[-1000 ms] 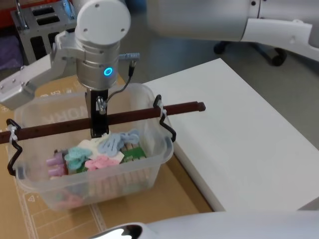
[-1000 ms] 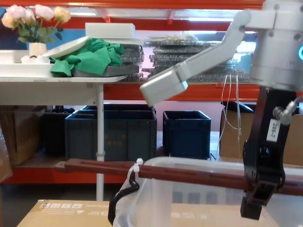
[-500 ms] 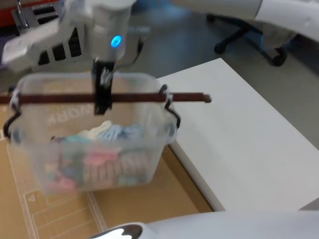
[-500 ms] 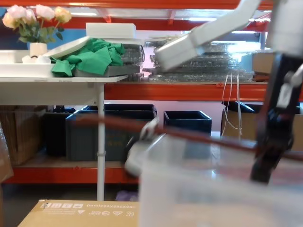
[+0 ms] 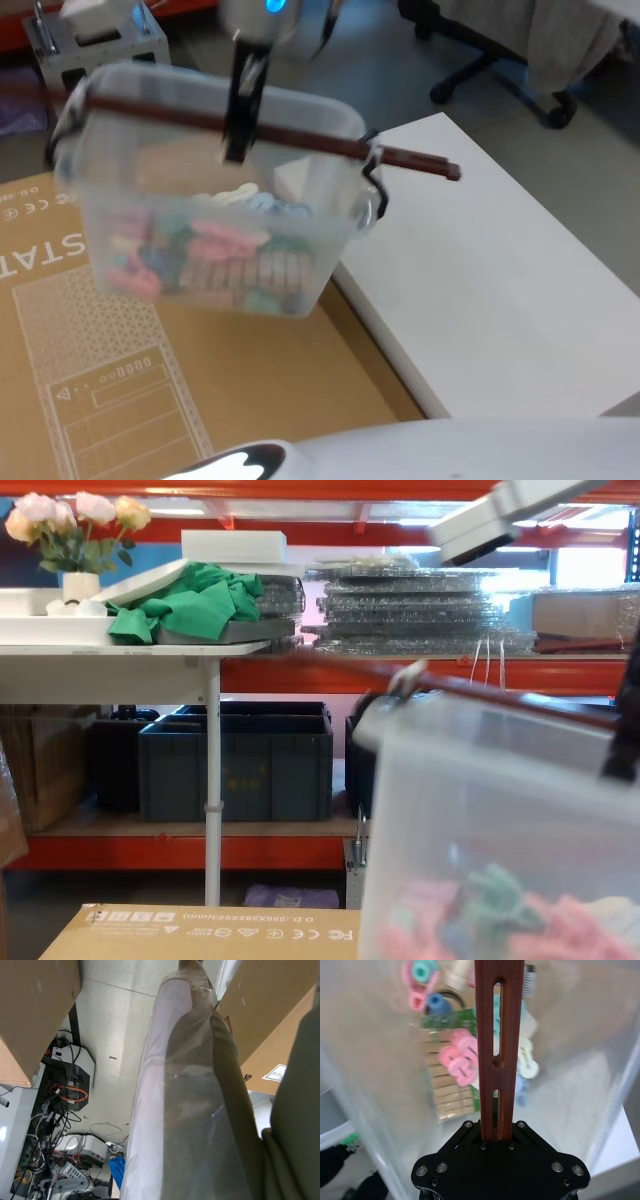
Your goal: Use one hand to grasp the basket and place it at the designated location.
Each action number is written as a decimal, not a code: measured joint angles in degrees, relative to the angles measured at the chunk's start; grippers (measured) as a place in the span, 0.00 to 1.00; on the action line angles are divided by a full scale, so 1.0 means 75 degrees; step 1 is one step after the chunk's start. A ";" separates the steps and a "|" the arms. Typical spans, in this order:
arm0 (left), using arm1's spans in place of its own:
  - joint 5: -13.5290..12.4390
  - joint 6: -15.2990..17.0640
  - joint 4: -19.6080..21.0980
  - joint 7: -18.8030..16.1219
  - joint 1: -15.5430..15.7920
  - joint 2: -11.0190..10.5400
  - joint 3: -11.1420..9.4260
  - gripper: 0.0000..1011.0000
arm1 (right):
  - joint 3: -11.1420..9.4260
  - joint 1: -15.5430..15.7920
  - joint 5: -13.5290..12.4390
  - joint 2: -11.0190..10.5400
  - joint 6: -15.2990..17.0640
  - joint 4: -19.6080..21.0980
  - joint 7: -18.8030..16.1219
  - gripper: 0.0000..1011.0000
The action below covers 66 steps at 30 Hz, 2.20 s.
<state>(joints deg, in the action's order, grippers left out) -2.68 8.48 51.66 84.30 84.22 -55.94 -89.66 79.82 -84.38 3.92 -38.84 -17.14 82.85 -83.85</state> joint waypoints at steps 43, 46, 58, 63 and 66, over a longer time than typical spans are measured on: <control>-0.0002 0.0000 0.0000 0.0000 0.0000 -0.0001 0.0000 0.00 | -0.0861 0.0209 0.0030 -0.1046 0.1122 -0.1411 -0.0627 0.00; -0.0002 0.0000 -0.0003 0.0000 0.0000 -0.0001 0.0000 0.00 | -0.0907 0.0239 0.0039 -0.1077 0.1133 -0.1491 -0.0671 0.00; -0.0002 0.0000 -0.0002 0.0000 0.0000 -0.0001 0.0000 0.00 | -0.1088 0.0392 0.0053 -0.1312 0.1310 -0.1909 -0.0915 0.00; -0.0002 0.0000 -0.0003 0.0000 0.0000 -0.0001 0.0000 0.00 | -0.1177 0.0536 -0.0045 -0.1477 0.1469 -0.1971 -0.0967 0.00; -0.0001 0.0000 -0.0003 0.0000 0.0000 -0.0001 0.0000 0.00 | -0.1231 0.0619 -0.0074 -0.1632 0.1569 -0.1962 -0.0975 0.00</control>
<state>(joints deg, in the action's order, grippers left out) -2.69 8.48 51.63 84.30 84.22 -55.95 -89.66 70.59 -79.74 3.37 -51.07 -5.37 68.14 -91.16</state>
